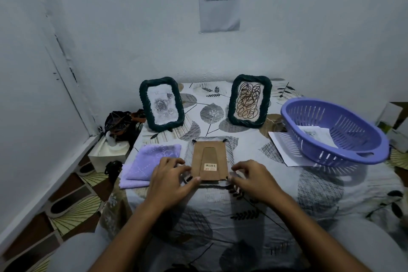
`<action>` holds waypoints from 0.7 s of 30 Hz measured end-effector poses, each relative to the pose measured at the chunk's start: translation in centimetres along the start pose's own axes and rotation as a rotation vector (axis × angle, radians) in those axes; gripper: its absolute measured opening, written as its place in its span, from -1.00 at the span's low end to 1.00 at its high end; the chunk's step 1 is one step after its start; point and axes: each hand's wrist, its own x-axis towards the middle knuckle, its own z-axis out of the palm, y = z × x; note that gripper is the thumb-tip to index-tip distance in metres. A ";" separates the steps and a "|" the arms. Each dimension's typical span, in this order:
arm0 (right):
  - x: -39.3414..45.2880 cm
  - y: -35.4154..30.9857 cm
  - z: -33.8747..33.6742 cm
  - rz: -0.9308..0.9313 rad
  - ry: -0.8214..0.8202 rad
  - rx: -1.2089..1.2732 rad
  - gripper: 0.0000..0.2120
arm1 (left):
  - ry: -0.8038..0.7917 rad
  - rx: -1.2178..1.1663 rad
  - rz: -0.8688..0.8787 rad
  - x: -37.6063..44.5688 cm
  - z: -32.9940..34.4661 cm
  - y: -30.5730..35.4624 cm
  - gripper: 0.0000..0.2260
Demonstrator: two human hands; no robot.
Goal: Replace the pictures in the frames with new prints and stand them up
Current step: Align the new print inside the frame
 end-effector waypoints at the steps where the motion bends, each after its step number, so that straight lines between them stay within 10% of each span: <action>1: 0.6 -0.2 -0.5 0.033 0.014 0.083 -0.72 | -0.035 -0.039 -0.020 0.6 -0.3 0.1 -0.37; 7: 5.0 -1.1 -2.4 0.243 0.009 0.453 -0.83 | -0.150 -0.415 -0.223 5.3 -1.4 1.5 -0.51; 21: 6.9 -1.4 -2.4 0.474 -0.159 0.793 -0.73 | -0.318 -0.407 -0.377 7.5 -0.3 2.8 -0.51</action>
